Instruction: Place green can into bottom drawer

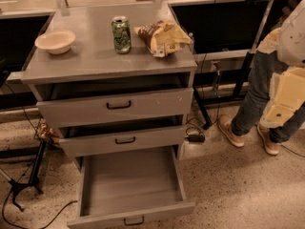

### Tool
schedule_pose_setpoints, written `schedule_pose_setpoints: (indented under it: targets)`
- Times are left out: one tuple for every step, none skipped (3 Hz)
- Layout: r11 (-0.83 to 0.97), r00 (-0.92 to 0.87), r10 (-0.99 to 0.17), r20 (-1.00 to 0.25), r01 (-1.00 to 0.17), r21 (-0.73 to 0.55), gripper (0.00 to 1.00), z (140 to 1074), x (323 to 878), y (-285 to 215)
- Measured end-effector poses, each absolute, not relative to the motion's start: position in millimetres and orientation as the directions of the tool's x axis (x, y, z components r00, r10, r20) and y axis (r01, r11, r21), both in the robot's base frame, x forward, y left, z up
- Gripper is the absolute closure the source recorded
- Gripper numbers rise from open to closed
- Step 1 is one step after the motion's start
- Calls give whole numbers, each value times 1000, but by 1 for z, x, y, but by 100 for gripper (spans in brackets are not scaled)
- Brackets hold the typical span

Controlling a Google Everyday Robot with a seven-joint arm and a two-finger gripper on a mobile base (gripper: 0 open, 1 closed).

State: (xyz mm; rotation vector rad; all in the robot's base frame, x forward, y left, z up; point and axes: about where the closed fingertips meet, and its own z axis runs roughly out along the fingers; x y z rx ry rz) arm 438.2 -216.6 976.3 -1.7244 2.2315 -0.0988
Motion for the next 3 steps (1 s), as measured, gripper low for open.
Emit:
schedule_pose_setpoints:
  targets:
    - [270,-221,-953,-207,-931,-246,0,976,438,-217]
    - [281,-210,-944,-253,-915,-289,0,985,450,-210]
    - [340,-216,-907,-363,-882,-325,0,998,479,-192]
